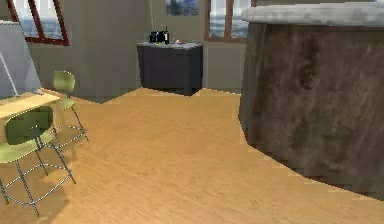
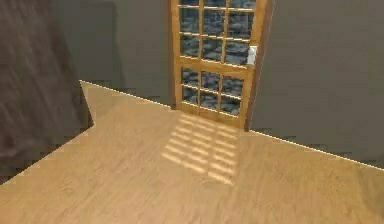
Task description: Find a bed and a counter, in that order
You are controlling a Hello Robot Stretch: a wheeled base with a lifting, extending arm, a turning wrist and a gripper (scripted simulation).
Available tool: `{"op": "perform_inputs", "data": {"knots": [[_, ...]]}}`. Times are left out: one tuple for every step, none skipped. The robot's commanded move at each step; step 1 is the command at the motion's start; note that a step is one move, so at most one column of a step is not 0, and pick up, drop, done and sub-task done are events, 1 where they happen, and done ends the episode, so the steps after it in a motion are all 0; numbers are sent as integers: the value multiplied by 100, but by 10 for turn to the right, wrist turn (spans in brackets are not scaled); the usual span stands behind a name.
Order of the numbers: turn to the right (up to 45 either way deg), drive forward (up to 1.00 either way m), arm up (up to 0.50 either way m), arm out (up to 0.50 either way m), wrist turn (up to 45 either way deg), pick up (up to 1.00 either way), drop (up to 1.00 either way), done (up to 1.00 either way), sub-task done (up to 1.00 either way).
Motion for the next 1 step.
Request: {"op": "perform_inputs", "data": {"knots": [[0,100,0,0,0,0,0,0,0]]}}
